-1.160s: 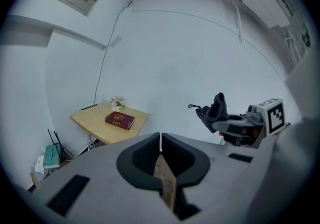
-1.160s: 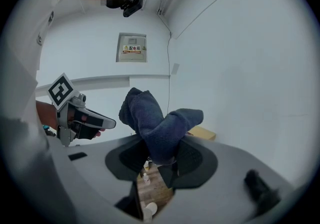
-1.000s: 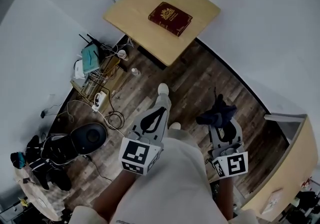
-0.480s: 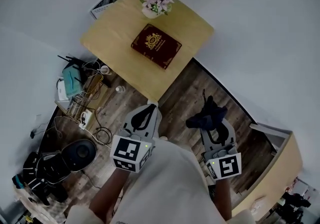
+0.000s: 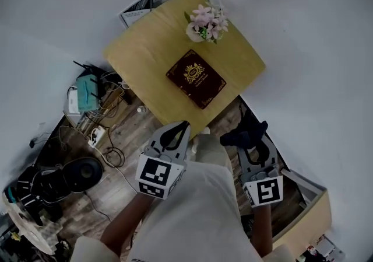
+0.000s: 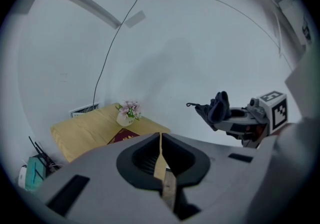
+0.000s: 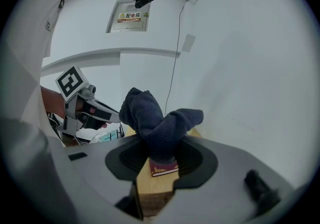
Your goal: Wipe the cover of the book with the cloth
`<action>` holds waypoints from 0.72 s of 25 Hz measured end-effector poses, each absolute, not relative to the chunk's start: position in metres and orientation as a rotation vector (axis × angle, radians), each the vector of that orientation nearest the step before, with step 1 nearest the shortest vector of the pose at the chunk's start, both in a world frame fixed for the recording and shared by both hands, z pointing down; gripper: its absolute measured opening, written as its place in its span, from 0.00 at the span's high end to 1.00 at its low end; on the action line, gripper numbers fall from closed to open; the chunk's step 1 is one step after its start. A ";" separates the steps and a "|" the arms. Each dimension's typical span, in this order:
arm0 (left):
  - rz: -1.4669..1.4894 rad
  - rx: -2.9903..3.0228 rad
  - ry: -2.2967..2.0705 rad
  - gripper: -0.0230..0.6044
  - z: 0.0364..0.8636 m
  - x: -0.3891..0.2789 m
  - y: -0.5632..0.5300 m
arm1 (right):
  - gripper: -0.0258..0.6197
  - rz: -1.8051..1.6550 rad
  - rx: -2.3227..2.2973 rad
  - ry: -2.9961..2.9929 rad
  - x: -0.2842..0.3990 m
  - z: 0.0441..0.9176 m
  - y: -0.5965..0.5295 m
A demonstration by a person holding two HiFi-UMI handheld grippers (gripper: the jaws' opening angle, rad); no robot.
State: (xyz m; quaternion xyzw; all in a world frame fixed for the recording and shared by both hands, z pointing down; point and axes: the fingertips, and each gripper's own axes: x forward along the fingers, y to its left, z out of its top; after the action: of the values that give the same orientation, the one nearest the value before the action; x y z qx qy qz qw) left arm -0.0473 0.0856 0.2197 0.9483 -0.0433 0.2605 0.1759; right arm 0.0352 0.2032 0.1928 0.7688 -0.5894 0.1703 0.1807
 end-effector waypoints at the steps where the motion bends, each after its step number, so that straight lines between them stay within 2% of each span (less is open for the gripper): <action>1: 0.746 2.681 -0.138 0.93 0.223 -0.044 0.083 | 0.73 0.487 2.154 -1.679 0.041 0.196 0.197; 18: 0.869 2.537 -0.477 0.93 0.288 0.005 0.056 | 0.73 0.573 1.679 -1.968 0.089 0.295 0.135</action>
State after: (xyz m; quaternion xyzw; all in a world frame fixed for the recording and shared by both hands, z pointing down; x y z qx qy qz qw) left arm 0.0050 0.0557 0.2878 0.9111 -0.1714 0.3122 0.2076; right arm 0.0890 0.1353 0.2945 0.6147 -0.7204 0.2096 0.2433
